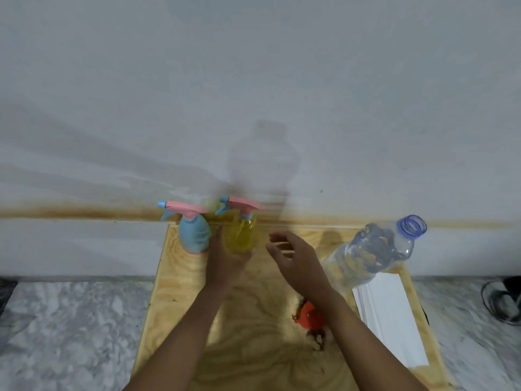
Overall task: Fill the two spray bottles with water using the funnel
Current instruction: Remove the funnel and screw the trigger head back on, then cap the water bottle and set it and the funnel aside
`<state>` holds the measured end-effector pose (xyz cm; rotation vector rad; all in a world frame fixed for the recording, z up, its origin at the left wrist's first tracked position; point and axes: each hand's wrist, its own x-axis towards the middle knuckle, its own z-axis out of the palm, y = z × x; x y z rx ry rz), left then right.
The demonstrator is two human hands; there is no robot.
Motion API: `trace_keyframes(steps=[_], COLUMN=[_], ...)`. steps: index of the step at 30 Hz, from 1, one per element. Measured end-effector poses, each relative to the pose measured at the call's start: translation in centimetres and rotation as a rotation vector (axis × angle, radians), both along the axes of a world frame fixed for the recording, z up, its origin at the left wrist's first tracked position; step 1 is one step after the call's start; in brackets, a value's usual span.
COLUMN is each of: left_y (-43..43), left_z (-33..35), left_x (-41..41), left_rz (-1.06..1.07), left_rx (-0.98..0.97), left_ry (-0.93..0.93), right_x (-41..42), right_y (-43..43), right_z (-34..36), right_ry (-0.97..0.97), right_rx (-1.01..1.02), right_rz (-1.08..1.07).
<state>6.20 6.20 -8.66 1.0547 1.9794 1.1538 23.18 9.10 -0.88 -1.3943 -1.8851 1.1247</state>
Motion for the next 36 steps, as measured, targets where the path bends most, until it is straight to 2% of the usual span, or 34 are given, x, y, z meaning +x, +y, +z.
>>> trace_keyframes(steps=[6,12,16,18,22,26,32,36], left_y=[-4.7,-4.0,-2.3,-1.6,-0.7,0.6,0.9,0.7], left_z=[3.8,10.4,14.6,15.7,16.2,15.9,15.2,15.3], left_x=[5.5,12.9,17.1,18.5,20.5,21.5,22.0,22.0], left_rz=[0.074,-0.180,-0.325,-0.332,-0.287,-0.253,-0.238,-0.240], left_rx=[0.100,0.273,0.266,0.249,0.191,0.198,0.220,0.236], left_ry=[0.034,-0.031,0.026,0.026,-0.039,-0.004,-0.003,-0.023], right_x=[6.8,15.4,19.9,21.4,22.1,21.4,20.9,20.9], right_y=[-5.4,-8.0,-8.8,-9.1,-9.1,-8.6,-8.0,-7.7], right_z=[0.7,-1.0,-3.5,-4.8,-7.1,-9.3,-11.3,-11.7], right_ry=[0.011,-0.143,-0.255,-0.308,-0.473,-0.642,-0.731,-0.720], right_rx=[0.050,0.044,0.000,-0.057,-0.151,-0.125,-0.064,-0.040], right_rz=[-0.089,-0.175,-0.191,-0.161,-0.074,0.041,0.120,0.133])
